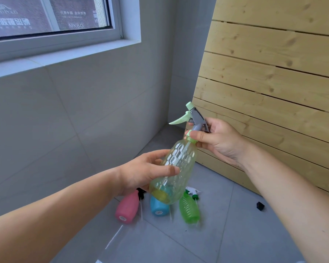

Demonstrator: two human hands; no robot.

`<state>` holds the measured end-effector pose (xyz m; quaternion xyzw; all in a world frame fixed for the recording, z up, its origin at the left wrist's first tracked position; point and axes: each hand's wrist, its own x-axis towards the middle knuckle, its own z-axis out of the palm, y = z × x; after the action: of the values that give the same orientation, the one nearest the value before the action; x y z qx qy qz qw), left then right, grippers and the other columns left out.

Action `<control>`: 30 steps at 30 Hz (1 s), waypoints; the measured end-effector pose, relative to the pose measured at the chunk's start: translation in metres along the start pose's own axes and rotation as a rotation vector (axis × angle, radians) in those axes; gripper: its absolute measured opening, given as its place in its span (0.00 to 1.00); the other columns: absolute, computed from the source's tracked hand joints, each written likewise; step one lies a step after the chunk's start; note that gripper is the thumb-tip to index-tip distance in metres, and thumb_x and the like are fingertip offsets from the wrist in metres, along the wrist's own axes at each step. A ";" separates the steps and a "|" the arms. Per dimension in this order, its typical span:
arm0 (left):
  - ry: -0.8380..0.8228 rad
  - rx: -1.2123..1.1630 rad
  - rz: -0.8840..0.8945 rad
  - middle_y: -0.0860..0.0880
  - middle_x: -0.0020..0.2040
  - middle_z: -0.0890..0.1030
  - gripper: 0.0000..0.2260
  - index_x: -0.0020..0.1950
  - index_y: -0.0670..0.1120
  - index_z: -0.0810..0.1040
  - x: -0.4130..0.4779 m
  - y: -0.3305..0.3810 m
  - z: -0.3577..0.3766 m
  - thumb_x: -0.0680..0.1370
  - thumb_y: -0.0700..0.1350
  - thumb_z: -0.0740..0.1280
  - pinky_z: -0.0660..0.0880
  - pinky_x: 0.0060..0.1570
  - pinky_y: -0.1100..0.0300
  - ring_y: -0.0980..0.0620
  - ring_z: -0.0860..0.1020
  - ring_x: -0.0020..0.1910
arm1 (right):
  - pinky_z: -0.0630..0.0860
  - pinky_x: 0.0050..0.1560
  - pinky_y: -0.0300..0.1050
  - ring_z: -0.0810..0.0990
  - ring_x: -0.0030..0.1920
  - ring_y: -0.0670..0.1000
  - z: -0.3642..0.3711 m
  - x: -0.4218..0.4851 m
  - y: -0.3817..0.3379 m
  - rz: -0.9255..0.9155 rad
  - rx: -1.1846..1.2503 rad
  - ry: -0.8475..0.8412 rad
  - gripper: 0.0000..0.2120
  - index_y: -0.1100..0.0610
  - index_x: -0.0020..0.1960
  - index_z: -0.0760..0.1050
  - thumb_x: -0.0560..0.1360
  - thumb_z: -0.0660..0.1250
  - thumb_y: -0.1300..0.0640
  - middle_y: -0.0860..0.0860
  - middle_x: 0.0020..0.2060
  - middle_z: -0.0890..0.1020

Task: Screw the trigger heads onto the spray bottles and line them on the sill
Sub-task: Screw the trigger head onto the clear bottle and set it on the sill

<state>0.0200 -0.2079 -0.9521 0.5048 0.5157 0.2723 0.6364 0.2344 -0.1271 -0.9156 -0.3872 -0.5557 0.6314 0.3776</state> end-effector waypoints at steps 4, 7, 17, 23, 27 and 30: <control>0.008 -0.007 -0.007 0.42 0.64 0.84 0.17 0.60 0.65 0.82 -0.002 0.001 0.001 0.75 0.48 0.78 0.84 0.50 0.49 0.46 0.87 0.56 | 0.79 0.35 0.38 0.80 0.43 0.51 0.011 0.002 0.007 -0.026 -0.109 0.156 0.14 0.64 0.57 0.79 0.73 0.73 0.61 0.54 0.44 0.80; 0.011 -0.027 0.002 0.43 0.64 0.84 0.16 0.54 0.68 0.84 -0.003 0.006 0.003 0.74 0.48 0.79 0.84 0.52 0.47 0.44 0.86 0.58 | 0.80 0.42 0.45 0.77 0.49 0.54 0.007 0.004 0.004 0.003 0.002 0.085 0.12 0.59 0.56 0.78 0.74 0.73 0.59 0.54 0.48 0.77; 0.079 -0.021 -0.010 0.41 0.62 0.83 0.18 0.52 0.62 0.84 0.003 0.003 0.004 0.64 0.55 0.83 0.82 0.59 0.38 0.39 0.86 0.57 | 0.84 0.42 0.45 0.80 0.49 0.55 0.008 0.006 0.006 -0.030 0.013 0.109 0.15 0.69 0.57 0.75 0.74 0.72 0.63 0.57 0.48 0.78; 0.078 -0.032 0.001 0.38 0.63 0.83 0.25 0.57 0.56 0.83 0.005 0.001 0.004 0.62 0.55 0.84 0.82 0.56 0.33 0.39 0.87 0.56 | 0.83 0.51 0.50 0.80 0.50 0.56 0.014 0.005 0.009 -0.041 -0.008 0.119 0.08 0.63 0.53 0.77 0.75 0.70 0.68 0.56 0.45 0.79; 0.084 -0.035 0.004 0.37 0.64 0.81 0.26 0.57 0.56 0.82 0.006 0.003 0.004 0.61 0.56 0.84 0.83 0.53 0.35 0.37 0.86 0.56 | 0.82 0.49 0.48 0.79 0.49 0.54 0.015 0.006 0.006 -0.023 0.113 0.109 0.07 0.62 0.53 0.77 0.75 0.70 0.65 0.56 0.46 0.79; 0.087 -0.038 0.004 0.37 0.64 0.80 0.28 0.59 0.55 0.81 0.006 0.001 0.002 0.61 0.55 0.83 0.85 0.49 0.44 0.36 0.86 0.56 | 0.84 0.50 0.47 0.81 0.54 0.58 0.014 0.005 0.005 -0.010 0.168 0.068 0.07 0.64 0.54 0.77 0.76 0.68 0.67 0.63 0.54 0.80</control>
<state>0.0237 -0.2028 -0.9536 0.4812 0.5366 0.3048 0.6225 0.2195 -0.1289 -0.9197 -0.3729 -0.4896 0.6602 0.4306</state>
